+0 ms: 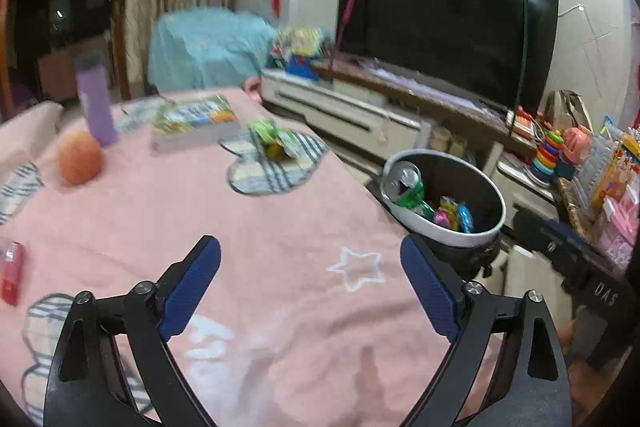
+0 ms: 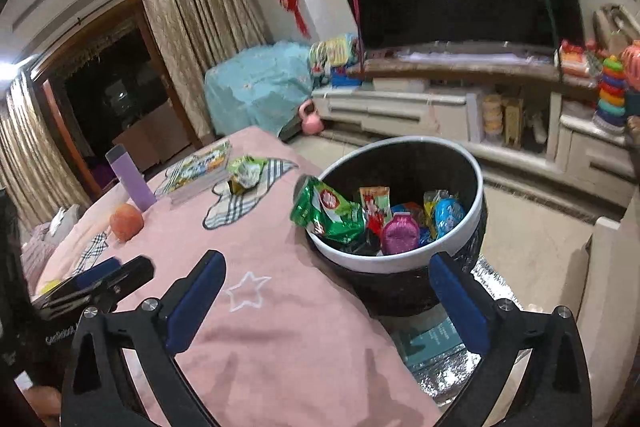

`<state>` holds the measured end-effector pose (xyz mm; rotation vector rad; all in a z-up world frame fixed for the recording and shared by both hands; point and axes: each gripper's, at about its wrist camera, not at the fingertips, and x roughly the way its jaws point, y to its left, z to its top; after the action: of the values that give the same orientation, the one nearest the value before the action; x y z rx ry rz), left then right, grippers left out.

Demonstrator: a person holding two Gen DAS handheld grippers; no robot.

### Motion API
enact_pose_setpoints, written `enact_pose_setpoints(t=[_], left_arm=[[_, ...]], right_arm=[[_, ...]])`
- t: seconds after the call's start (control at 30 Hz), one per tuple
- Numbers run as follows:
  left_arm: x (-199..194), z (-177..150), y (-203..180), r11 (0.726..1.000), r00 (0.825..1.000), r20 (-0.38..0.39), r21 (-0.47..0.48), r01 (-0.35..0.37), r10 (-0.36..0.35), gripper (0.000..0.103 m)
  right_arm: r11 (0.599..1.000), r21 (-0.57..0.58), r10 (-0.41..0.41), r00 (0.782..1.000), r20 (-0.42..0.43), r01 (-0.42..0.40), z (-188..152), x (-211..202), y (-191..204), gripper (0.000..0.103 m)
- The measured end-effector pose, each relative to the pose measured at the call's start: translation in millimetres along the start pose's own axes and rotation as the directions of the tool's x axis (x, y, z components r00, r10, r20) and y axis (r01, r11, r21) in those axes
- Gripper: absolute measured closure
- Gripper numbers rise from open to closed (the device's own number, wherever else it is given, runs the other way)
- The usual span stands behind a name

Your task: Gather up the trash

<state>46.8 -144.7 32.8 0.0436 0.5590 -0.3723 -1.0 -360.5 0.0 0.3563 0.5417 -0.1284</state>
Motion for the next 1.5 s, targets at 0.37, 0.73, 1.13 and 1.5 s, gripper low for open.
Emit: enact_pose_setpoints(t=[0.37, 0.73, 1.13, 1.5], left_arm=[[-49, -21, 25, 0.987, 0.962, 0.222, -0.019, -0.16, 0.16, 0.0], [-30, -46, 33, 0.972, 0.953, 0.19, -0.042, -0.232, 0.235, 0.0], [-30, -54, 34, 0.968, 0.945, 0.213, -0.056, -0.244, 0.25, 0.0], [-30, -56, 38, 0.963, 0.938, 0.221, -0.06, -0.262, 0.268, 0.0]], right_arm=[[0.966, -0.203, -0.081, 0.934, 0.348, 0.16, -5, -68, 65, 0.0], [0.978, -0.15, -0.098, 0.952, 0.29, 0.147, -37, -40, 52, 0.0], [0.98, -0.133, -0.105, 0.954, 0.281, 0.147, -45, -32, 41, 0.0], [0.976, -0.152, -0.104, 0.952, 0.289, 0.153, -48, -31, 46, 0.0]])
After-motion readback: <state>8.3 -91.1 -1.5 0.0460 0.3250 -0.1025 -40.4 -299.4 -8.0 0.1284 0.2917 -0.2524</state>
